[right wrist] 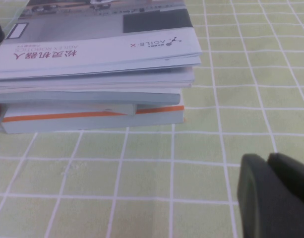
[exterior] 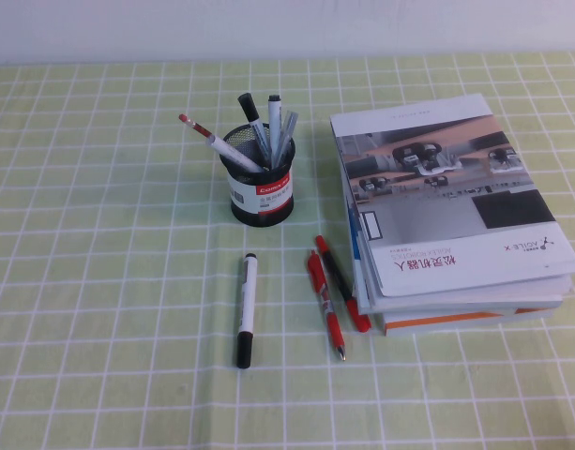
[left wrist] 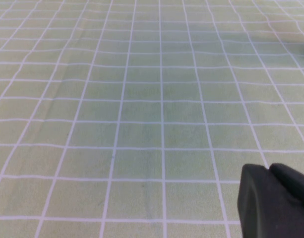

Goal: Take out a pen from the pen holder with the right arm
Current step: 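Take a marker out of the pen holder and lay it on the table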

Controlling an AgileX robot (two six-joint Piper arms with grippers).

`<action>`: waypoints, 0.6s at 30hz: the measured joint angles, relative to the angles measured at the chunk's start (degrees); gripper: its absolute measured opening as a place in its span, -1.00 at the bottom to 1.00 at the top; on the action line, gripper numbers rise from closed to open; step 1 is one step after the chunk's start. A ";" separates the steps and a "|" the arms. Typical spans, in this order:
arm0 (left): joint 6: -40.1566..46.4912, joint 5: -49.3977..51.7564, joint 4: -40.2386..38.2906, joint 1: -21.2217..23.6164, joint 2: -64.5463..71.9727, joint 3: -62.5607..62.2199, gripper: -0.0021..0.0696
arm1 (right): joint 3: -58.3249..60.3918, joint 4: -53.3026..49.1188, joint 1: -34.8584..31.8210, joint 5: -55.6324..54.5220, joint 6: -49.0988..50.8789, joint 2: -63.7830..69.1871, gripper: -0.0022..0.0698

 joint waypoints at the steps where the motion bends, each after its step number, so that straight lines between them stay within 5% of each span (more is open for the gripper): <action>1: 0.00 0.00 0.00 0.00 0.00 0.00 -0.96 | 0.00 0.00 0.00 0.00 0.00 0.00 -0.97; 18: 0.00 0.00 0.00 0.00 0.00 0.00 -0.96 | 0.00 7.08 0.00 0.00 0.00 0.00 -0.97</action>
